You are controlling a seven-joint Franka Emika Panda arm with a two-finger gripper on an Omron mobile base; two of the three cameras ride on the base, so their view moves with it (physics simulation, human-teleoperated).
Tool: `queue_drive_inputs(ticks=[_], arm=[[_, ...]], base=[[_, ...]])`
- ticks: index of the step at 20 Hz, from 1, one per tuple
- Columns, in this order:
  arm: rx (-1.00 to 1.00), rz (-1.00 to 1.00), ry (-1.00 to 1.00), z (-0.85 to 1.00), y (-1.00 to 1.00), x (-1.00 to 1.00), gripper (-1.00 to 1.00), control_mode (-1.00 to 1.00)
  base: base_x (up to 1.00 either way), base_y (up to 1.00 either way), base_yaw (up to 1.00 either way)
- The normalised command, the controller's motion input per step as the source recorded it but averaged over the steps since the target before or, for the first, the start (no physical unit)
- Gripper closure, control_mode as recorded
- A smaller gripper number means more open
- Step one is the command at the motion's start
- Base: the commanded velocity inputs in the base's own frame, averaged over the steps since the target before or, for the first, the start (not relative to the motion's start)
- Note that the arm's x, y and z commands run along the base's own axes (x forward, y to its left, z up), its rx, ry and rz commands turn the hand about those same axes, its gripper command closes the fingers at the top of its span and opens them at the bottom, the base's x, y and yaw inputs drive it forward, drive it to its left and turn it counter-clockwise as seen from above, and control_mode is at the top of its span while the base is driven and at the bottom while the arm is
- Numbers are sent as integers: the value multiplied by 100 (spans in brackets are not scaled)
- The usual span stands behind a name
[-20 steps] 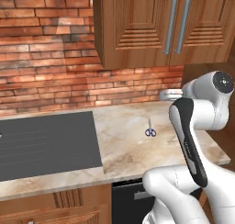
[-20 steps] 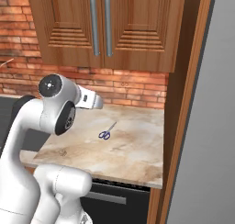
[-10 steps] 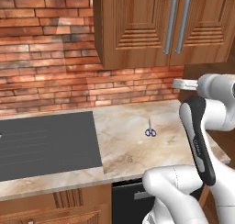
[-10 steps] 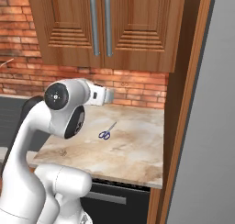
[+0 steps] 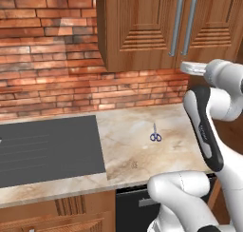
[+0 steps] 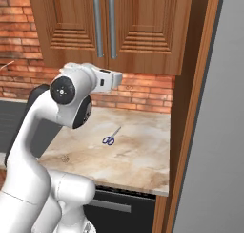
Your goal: Pick the pan from the cabinet and place it on the stove. Then turn on the stove burner for the pan.
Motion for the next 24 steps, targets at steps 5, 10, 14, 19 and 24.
queue_drive_inputs(ticks=[5,10,14,19,24], arm=[[-3,0,-14,44,0,26,-100,-100],[-10,0,-18,17,0,11,-100,-100],[-11,0,-21,-1,-7,0,-100,-100],[-6,0,-16,2,-9,8,-100,-100],[-1,0,-7,11,-2,22,-100,-100]], base=[[0,0,0],[0,0,0],[0,0,0],[0,0,0],[0,0,0]])
